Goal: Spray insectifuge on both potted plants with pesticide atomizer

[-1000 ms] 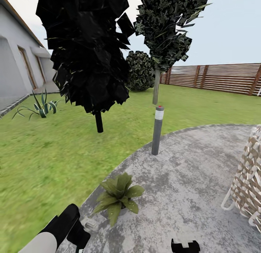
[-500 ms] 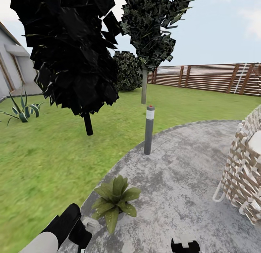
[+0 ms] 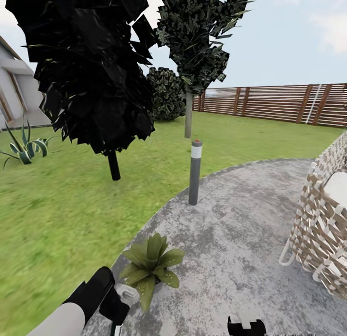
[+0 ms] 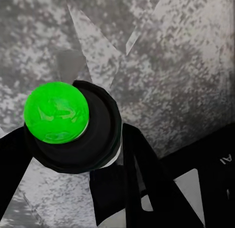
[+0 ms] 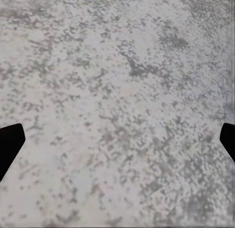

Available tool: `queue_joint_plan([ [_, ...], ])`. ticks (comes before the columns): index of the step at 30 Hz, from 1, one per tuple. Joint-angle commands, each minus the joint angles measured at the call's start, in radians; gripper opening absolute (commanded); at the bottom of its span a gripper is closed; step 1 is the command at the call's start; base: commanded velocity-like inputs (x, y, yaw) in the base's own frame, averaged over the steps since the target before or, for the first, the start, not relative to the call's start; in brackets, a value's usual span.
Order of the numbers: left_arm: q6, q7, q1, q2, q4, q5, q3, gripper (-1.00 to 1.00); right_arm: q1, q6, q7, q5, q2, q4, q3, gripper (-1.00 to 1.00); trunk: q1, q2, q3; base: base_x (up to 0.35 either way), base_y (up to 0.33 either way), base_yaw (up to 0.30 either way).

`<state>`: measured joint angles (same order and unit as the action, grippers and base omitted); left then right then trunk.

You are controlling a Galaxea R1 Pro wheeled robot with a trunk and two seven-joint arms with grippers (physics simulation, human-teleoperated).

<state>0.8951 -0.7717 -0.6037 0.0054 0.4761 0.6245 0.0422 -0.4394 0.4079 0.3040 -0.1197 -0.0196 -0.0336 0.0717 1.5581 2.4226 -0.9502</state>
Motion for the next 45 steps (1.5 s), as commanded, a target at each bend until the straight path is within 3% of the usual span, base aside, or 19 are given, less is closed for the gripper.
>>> queue_joint_plan([
  [1,0.002,-0.009,0.003,0.000,0.001,0.009,0.004,-1.00,-0.001,-0.001,0.010,-0.008,0.000,0.001,0.006,1.00,0.000,0.000,-0.001,0.000,0.000,-0.236],
  [8,0.002,-0.009,0.014,0.015,-0.002,0.010,0.006,-1.00,-0.001,-0.001,0.011,-0.008,0.000,0.001,0.006,1.00,0.000,0.000,-0.001,-0.001,0.000,-0.193],
  [26,0.002,-0.010,-0.002,0.013,0.009,0.010,0.002,-1.00,-0.001,-0.001,0.012,-0.008,0.002,0.001,0.006,1.00,0.000,0.000,-0.001,-0.181,0.171,-0.003],
  [30,0.002,-0.010,-0.028,0.009,0.013,0.009,0.002,-1.00,-0.001,-0.001,0.012,-0.008,0.001,0.001,0.006,1.00,0.000,0.000,-0.001,-0.002,0.020,-0.001],
  [34,0.002,-0.011,-0.090,0.009,0.001,0.006,0.003,-1.00,-0.001,-0.001,0.012,-0.008,0.001,0.001,0.006,1.00,0.000,0.000,-0.001,0.000,0.003,-0.160],
  [45,0.003,-0.011,-0.098,0.012,-0.001,0.009,0.003,-1.00,-0.001,0.000,0.012,-0.008,0.001,0.001,0.006,1.00,0.000,0.000,-0.001,0.000,0.067,-0.214],
])
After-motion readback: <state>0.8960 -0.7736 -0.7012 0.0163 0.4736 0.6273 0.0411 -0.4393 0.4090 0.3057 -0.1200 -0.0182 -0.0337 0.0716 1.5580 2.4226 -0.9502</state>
